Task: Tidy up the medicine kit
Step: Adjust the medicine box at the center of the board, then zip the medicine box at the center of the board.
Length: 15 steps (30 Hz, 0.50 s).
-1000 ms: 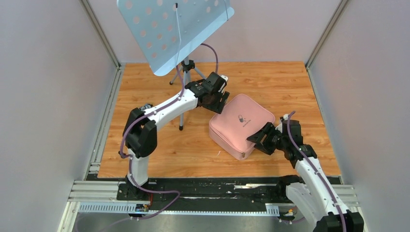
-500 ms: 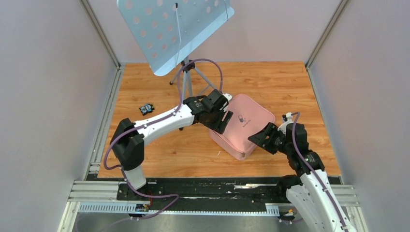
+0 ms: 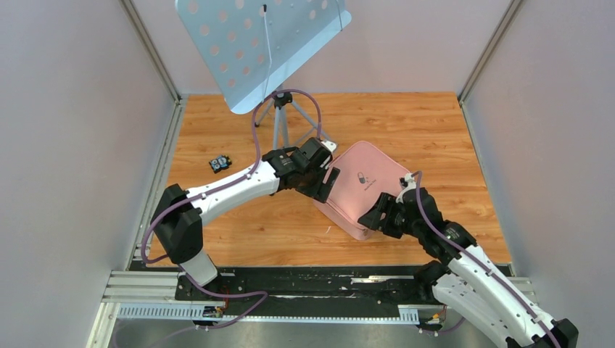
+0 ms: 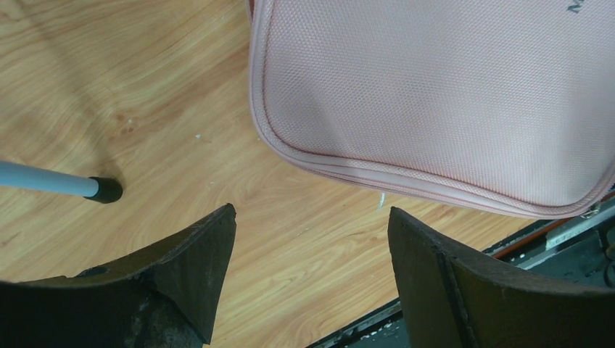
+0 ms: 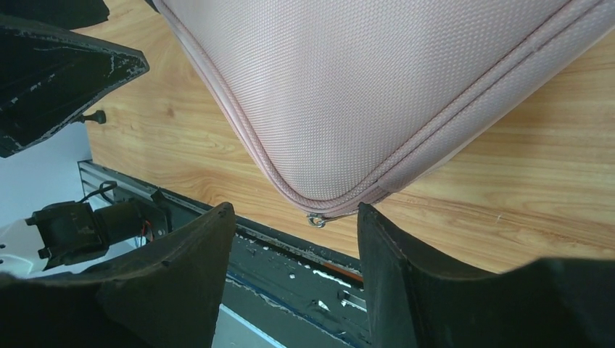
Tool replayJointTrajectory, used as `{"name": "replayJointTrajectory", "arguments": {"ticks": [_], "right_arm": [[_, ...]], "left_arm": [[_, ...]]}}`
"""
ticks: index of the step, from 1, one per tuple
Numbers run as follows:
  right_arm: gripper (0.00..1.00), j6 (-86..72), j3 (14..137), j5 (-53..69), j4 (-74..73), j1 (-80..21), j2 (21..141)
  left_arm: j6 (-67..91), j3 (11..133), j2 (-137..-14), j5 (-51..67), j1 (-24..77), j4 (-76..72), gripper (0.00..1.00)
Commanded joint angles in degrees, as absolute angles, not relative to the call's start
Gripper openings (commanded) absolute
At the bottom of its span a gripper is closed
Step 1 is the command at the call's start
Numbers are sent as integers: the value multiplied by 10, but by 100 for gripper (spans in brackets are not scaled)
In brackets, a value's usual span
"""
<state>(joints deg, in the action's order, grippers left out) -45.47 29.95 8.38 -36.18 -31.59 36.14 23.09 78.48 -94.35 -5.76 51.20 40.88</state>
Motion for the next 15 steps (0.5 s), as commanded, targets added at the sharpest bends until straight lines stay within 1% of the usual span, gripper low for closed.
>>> {"name": "replayJointTrajectory", "arguments": {"ticks": [1,9,15], "right_arm": [[62,-478,314,40,-336,-332,363],[65,-487,287,44,-326,-333,343],[65,-488,265,84,-296,-333,350]], "left_arm": [[228,777,-932,-69,501,397,85],[217,760,-935,-43,464,373,86],[215,745,-950,-14,445,349,86]]}}
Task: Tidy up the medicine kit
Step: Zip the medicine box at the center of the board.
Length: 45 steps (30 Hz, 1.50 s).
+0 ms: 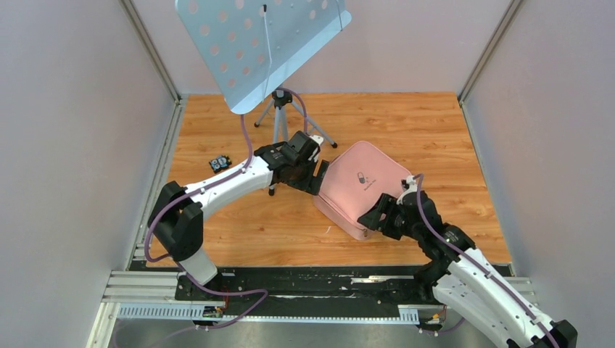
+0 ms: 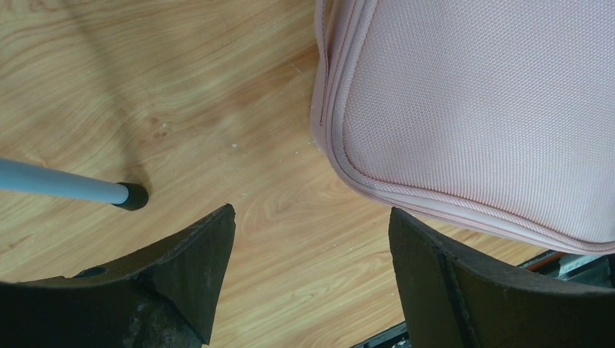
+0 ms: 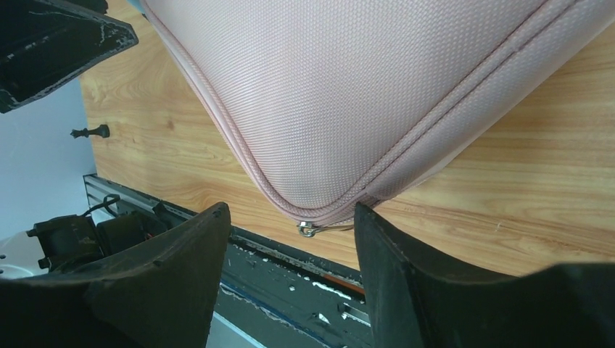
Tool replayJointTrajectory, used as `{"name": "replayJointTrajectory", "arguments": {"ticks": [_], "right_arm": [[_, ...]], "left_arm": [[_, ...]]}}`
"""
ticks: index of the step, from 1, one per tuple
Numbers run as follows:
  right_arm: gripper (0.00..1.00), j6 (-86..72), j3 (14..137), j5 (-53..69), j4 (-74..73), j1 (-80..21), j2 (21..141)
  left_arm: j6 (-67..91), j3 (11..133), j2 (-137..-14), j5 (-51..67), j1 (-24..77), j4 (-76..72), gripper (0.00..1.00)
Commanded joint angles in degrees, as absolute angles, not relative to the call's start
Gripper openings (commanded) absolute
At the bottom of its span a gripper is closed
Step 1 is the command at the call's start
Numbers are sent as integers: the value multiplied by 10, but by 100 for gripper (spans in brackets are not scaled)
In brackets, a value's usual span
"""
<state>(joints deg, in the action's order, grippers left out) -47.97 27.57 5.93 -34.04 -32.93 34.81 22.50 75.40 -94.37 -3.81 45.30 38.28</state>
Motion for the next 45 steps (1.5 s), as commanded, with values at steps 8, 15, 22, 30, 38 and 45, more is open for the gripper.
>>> {"name": "replayJointTrajectory", "arguments": {"ticks": [8,15,22,30,38,45], "right_arm": [[65,-493,239,114,-301,-333,312],[65,-486,231,125,-322,-334,285],[65,-471,193,173,-259,-334,286],[65,-466,162,185,-217,-334,288],[67,-470,121,188,-134,-334,294],[66,-476,115,213,-111,-334,270]], "left_arm": [[208,743,-982,10,440,324,85],[206,750,-1009,21,439,317,85],[204,755,-1014,23,439,318,85],[204,756,-1017,25,439,320,85],[203,756,-1019,25,439,321,85],[202,758,-1021,28,439,322,85]]}}
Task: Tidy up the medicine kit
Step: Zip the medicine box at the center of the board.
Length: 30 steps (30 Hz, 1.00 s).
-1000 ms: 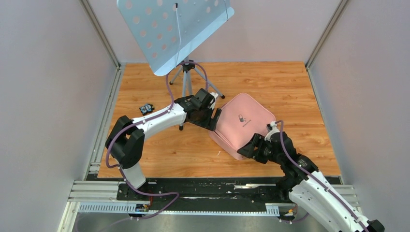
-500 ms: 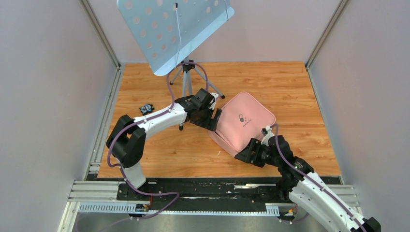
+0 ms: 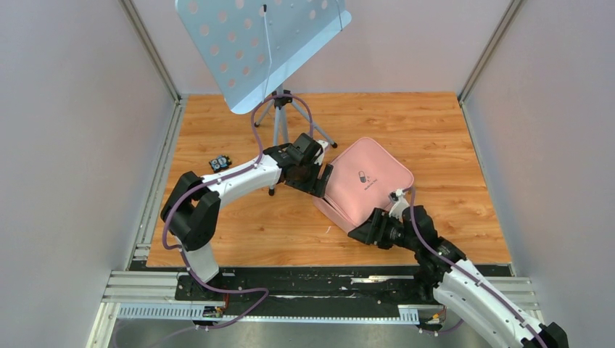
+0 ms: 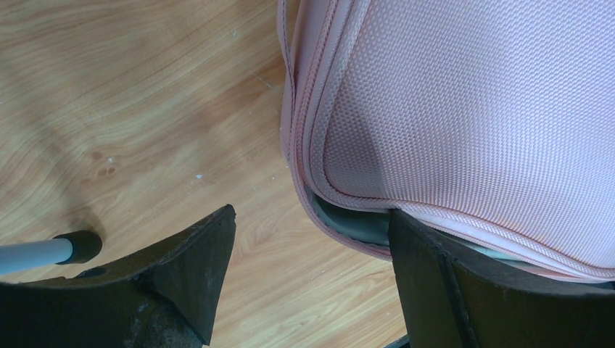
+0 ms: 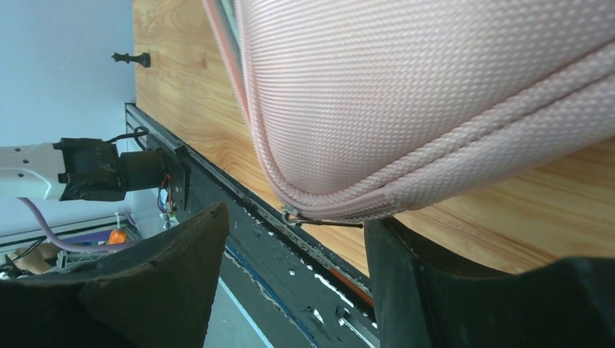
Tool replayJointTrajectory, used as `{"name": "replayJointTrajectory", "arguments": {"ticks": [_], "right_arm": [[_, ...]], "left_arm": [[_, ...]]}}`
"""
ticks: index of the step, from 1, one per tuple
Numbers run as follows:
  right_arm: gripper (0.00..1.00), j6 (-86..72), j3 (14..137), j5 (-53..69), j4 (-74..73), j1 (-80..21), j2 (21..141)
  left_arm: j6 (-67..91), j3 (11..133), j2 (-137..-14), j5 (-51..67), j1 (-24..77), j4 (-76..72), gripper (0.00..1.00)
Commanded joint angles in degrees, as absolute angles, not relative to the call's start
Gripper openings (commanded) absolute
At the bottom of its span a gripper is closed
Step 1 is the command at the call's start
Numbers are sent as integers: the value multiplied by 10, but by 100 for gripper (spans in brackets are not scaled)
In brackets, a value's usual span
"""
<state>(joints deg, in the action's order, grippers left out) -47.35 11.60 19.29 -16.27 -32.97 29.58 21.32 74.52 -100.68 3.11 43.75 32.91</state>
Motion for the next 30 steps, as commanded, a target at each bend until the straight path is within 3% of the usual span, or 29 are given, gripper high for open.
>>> {"name": "replayJointTrajectory", "arguments": {"ticks": [1,9,18,27,30], "right_arm": [[66,-475,114,215,-111,-334,260],[61,-480,105,217,-112,-333,221],[49,-474,106,195,-114,-333,266],[19,-483,101,166,-118,-334,250],[2,-486,100,162,-133,-334,238]], "left_arm": [[202,758,-1021,28,439,321,85],[202,758,-1022,28,439,321,85],[201,757,-1021,29,439,321,85],[200,757,-1024,28,439,322,85],[201,754,-1026,31,439,318,85]]}}
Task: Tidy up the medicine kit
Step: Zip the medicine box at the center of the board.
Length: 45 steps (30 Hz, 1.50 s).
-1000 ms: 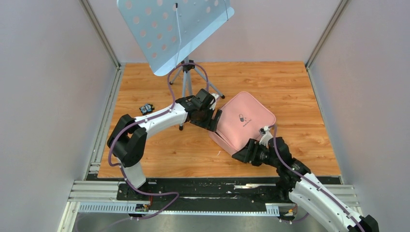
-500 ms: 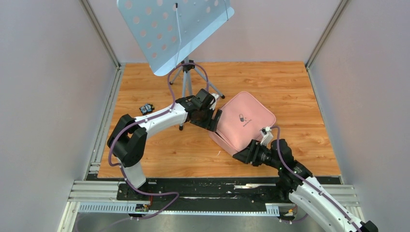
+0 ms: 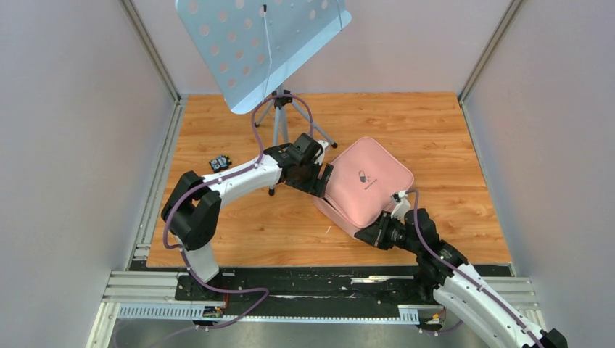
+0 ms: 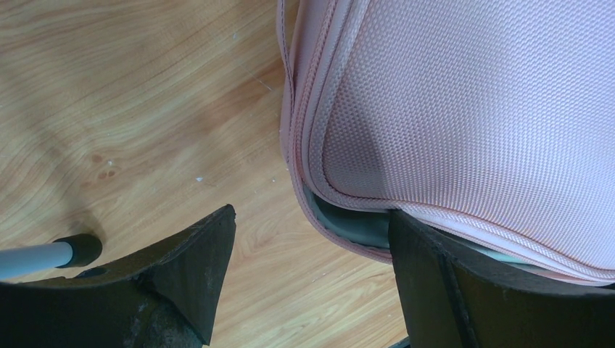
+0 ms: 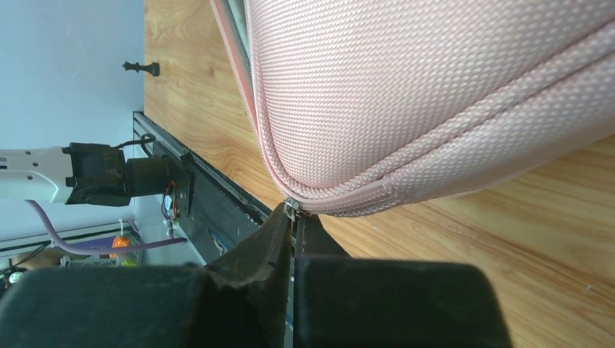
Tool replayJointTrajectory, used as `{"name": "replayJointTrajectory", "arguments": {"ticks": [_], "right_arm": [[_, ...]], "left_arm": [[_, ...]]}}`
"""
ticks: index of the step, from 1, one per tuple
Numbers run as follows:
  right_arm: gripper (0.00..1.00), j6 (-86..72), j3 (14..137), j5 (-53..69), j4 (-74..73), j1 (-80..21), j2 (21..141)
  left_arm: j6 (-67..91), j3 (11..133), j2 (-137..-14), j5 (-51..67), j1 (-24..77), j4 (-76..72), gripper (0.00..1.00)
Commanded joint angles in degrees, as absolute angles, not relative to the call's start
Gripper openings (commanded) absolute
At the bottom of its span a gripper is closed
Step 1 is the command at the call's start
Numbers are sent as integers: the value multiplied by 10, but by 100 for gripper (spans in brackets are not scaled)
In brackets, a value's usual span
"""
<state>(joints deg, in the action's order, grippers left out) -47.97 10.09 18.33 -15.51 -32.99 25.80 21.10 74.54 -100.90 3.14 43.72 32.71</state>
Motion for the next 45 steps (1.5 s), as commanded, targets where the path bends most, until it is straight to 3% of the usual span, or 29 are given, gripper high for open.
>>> {"name": "replayJointTrajectory", "arguments": {"ticks": [1,9,18,25,31,37,42,45], "right_arm": [[0,-487,100,161,-140,-334,233],[0,-486,130,123,-225,-334,198],[0,-509,242,47,-375,-334,290],[0,-544,312,-30,-451,-334,359],[0,-539,355,-89,-494,-333,382],[0,-544,369,-97,-503,-333,375],[0,-541,366,-91,-504,-333,378],[0,-542,365,-92,-502,-333,378]], "left_arm": [[201,752,-1027,32,439,318,85],[208,742,-1026,39,439,308,85],[218,743,-976,40,439,326,85],[222,731,-897,37,439,342,94],[224,741,-924,50,439,320,97],[197,757,-957,64,430,314,81],[177,760,-972,39,409,342,43],[181,755,-986,32,404,336,38]]}}
